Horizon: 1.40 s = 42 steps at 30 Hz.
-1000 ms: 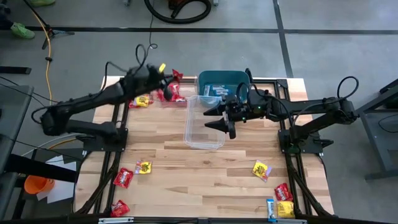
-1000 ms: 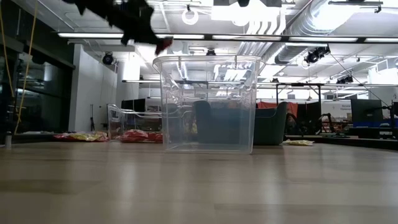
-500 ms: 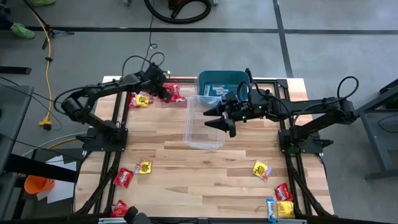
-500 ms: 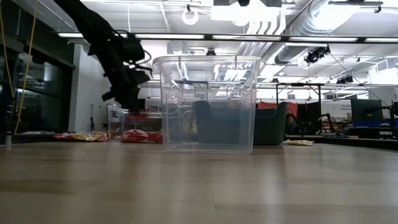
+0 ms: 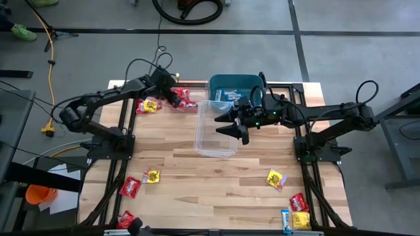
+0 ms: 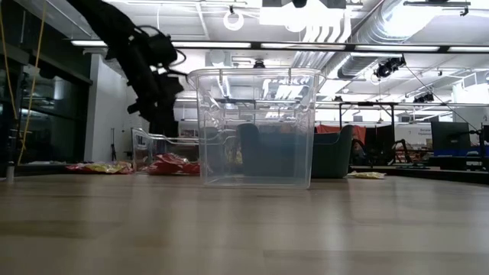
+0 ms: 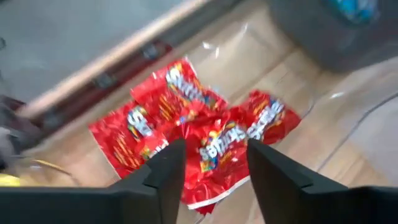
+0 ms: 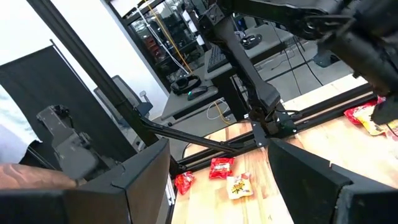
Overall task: Sort candy
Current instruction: Put the red candy into the transparent bin
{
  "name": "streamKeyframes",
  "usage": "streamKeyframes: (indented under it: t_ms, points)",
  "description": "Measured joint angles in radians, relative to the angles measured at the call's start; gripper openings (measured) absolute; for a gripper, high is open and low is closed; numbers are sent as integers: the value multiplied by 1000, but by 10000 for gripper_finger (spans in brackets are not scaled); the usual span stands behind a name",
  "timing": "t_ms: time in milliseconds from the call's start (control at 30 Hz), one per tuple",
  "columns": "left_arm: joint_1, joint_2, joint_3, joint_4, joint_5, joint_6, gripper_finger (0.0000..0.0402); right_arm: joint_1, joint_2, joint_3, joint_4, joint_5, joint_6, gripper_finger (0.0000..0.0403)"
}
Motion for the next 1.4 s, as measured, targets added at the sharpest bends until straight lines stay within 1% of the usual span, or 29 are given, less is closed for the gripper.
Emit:
streamKeyframes:
  t_ms: [100,133,200,267,333,400,467,567,633,667,800,867,933,1033,1133,1233,1400]
  points:
    - [0,-82,4,-4,0,-12,178,-2,0,0,4,0,0,268]
    - [0,-113,10,-4,16,-35,182,-3,0,0,13,0,0,268]
    - [0,-188,20,26,88,-89,185,-10,-3,0,47,-11,4,268]
    - [-12,-269,21,96,202,-156,185,-21,-17,0,105,-25,0,268]
    - [-51,-351,21,194,280,-221,186,-35,-39,0,164,-25,-13,268]
    - [-116,-426,22,286,297,-280,186,-49,-60,0,205,-25,-34,268]
    - [-202,-485,23,371,291,-315,186,-59,-83,0,210,-24,-60,268]
    - [-362,-538,23,438,262,-327,186,-68,-116,0,207,-24,-83,268]
    - [-484,-547,23,466,241,-300,186,-68,-131,0,202,-24,-91,268]
    - [-545,-547,23,463,214,-282,186,-67,-135,0,196,-24,-94,268]
    - [-775,-506,23,468,28,-184,186,-51,-146,0,150,-29,-94,268]
    - [-866,-472,22,480,-74,-137,186,-38,-146,0,103,-31,-93,268]
    - [-932,-435,22,525,-159,-92,186,-24,-145,0,52,-32,-93,268]
    - [-987,-388,22,639,-233,-41,186,-5,-146,0,1,-15,-101,268]
    - [-997,-368,22,739,-239,21,186,5,-145,0,2,-8,-112,268]
    - [-990,-366,22,756,-245,55,186,5,-146,0,7,-8,-138,268]
    - [-973,-366,22,752,-251,53,186,5,-146,0,6,-7,-160,268]
